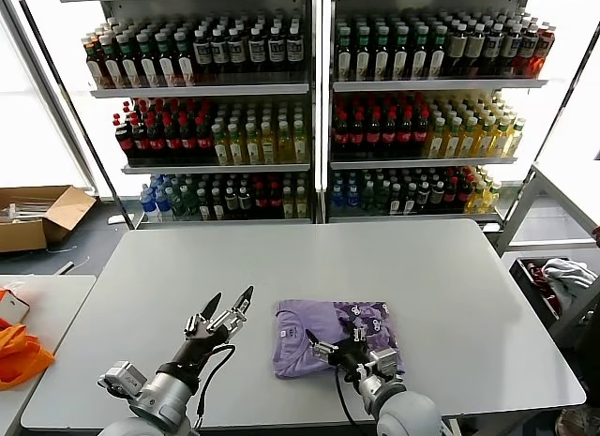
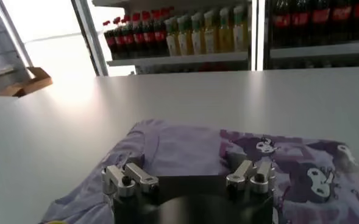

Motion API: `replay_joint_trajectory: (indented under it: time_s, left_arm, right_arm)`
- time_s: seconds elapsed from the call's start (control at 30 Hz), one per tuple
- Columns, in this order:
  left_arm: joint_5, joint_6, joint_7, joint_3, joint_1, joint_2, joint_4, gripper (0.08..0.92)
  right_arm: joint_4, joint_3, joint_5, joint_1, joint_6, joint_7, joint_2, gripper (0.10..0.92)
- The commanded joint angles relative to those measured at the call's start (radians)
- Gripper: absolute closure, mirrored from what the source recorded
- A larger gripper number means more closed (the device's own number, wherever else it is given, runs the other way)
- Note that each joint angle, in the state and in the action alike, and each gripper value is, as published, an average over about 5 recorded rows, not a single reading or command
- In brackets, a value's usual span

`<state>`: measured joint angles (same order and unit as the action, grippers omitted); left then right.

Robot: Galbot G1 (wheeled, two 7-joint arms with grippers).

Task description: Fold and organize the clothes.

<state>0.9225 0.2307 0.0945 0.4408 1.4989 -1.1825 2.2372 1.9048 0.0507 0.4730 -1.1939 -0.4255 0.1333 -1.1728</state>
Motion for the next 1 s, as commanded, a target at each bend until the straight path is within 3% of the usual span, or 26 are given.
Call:
replay_joint_trajectory:
  time_s: [0.03,0.17,0.3,0.43,0.67,1.0]
  left_arm:
    - [-0.004,0.001,-0.004,0.003,-0.007,0.003,-0.018,0.177]
    - [-0.004,0.003,-0.003,0.001,-0.017,0.005,-0.013,0.177]
    - [-0.01,0.005,-0.009,0.004,-0.016,0.009,-0.004,0.177]
    - [-0.037,0.006,-0.046,0.028,-0.015,0.012,0.001,0.177]
    - [-0.046,0.008,-0.084,0.098,-0.025,0.036,-0.008,0.177]
    - [-0.06,0.024,-0.126,0.164,-0.02,0.06,0.002,0.177]
  right_arm:
    - [-0.034,-0.104,-0.02,0.06,-0.046,0.045,-0.045,0.203]
    - [0.205,0.065,-0.009,0.016,0.055,0.004,0.023,0.202]
    - [0.338,0.287,0.055,-0.034,0.133,-0.064,0.135,0.203]
    - [0.342,0.525,0.066,-0.126,0.193,-0.123,0.201,0.203]
    - [0.333,0.833,0.142,-0.336,0.231,-0.183,0.182,0.203]
    - [0.295,0.845,0.113,-0.37,0.244,-0.227,0.09,0.203]
